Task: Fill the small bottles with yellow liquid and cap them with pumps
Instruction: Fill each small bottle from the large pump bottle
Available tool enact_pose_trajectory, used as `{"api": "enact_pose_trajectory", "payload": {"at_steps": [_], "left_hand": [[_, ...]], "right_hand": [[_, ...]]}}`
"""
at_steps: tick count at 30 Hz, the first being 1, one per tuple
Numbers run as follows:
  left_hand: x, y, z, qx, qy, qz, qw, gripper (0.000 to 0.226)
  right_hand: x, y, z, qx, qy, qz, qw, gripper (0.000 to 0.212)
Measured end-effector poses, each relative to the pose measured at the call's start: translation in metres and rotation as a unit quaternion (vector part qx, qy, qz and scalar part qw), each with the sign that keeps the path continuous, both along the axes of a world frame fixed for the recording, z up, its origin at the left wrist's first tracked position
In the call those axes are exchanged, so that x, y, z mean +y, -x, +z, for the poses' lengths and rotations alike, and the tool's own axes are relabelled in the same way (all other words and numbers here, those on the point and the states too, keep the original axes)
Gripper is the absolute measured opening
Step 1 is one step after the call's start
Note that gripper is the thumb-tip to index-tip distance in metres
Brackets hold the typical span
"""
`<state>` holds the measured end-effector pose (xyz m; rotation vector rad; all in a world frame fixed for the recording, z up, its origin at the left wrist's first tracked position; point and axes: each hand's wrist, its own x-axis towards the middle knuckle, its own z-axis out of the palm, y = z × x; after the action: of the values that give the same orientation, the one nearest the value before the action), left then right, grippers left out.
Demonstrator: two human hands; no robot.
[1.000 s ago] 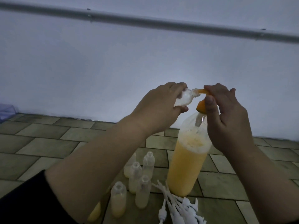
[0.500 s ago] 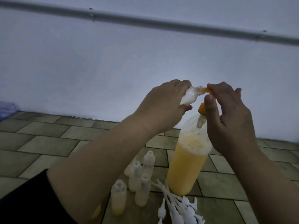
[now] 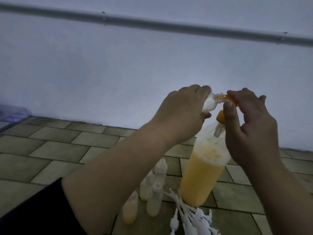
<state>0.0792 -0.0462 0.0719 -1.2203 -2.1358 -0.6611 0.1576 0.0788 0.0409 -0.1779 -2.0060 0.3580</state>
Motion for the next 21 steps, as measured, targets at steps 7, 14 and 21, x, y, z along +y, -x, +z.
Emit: {"api": "enact_pose_trajectory", "payload": {"at_steps": [7, 14, 21], "left_hand": [[0.0, 0.0, -0.006, -0.024, -0.007, -0.002, 1.0, 0.047], [-0.003, 0.005, -0.001, -0.041, 0.006, 0.003, 0.999, 0.046], [0.004, 0.005, -0.008, -0.05, -0.006, 0.004, 0.999, 0.045]], "right_hand": [[-0.001, 0.009, -0.012, 0.013, -0.007, -0.008, 1.0, 0.054], [0.003, 0.011, 0.0, -0.011, -0.002, 0.017, 1.0, 0.062], [0.001, 0.016, -0.013, 0.015, 0.038, 0.008, 0.999, 0.054]]}}
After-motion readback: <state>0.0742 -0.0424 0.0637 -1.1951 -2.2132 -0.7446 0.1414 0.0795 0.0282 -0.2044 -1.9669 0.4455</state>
